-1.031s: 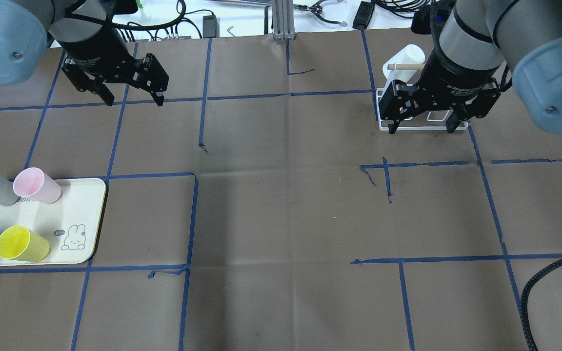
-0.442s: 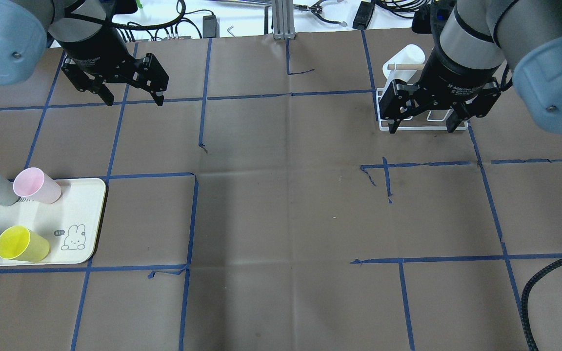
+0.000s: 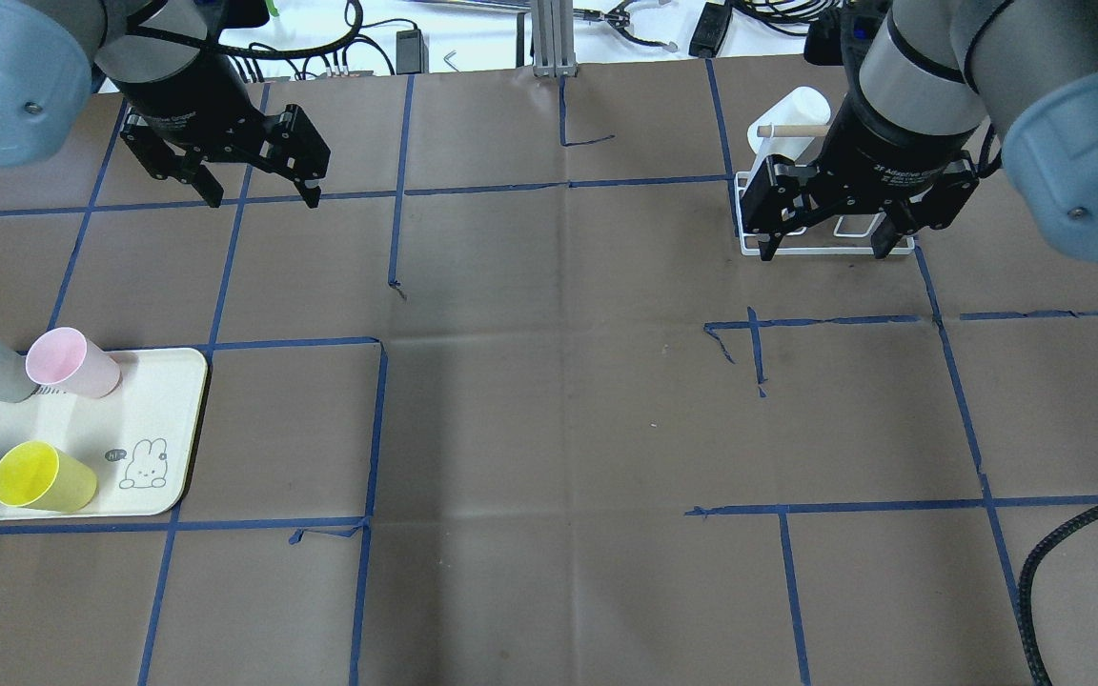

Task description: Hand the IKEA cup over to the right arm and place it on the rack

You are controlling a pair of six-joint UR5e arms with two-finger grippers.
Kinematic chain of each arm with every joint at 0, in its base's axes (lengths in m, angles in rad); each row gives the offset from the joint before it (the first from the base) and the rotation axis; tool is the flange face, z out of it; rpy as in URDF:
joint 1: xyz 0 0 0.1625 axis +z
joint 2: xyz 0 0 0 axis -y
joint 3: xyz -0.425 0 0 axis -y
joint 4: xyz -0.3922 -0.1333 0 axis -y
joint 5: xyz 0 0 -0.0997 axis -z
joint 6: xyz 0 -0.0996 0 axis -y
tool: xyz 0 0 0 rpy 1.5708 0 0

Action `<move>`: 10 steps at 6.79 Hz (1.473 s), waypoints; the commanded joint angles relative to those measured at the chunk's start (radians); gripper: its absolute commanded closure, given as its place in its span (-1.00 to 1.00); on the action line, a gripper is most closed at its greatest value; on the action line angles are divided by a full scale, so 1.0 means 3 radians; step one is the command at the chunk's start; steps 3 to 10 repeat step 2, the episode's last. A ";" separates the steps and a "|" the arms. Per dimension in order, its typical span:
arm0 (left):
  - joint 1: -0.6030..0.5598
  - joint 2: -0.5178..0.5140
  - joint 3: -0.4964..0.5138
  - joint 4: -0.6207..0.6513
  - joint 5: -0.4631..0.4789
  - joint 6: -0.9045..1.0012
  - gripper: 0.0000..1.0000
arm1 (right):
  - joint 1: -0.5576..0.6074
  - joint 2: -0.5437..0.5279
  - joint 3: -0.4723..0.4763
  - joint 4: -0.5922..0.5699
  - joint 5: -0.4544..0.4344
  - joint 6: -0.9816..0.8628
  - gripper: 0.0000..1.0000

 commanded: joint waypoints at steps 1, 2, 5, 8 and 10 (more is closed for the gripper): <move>0.0000 0.0002 0.0003 0.0002 -0.0002 0.0000 -1.00 | -0.0004 0.0000 0.0000 -0.0005 0.0005 -0.0001 -1.00; 0.0000 0.0002 -0.0002 0.0002 -0.0002 0.0000 -1.00 | 0.0001 0.0000 0.0000 0.0000 0.0000 -0.0001 -1.00; 0.0000 0.0002 -0.0002 0.0002 -0.0002 0.0000 -1.00 | 0.0001 0.0000 0.0000 0.0000 0.0000 -0.0001 -1.00; 0.0000 0.0002 -0.0002 0.0002 -0.0002 0.0000 -1.00 | 0.0001 0.0000 0.0000 0.0000 0.0000 -0.0001 -1.00; 0.0000 0.0002 -0.0002 0.0002 -0.0002 0.0000 -1.00 | 0.0001 0.0000 0.0000 0.0000 0.0000 -0.0001 -1.00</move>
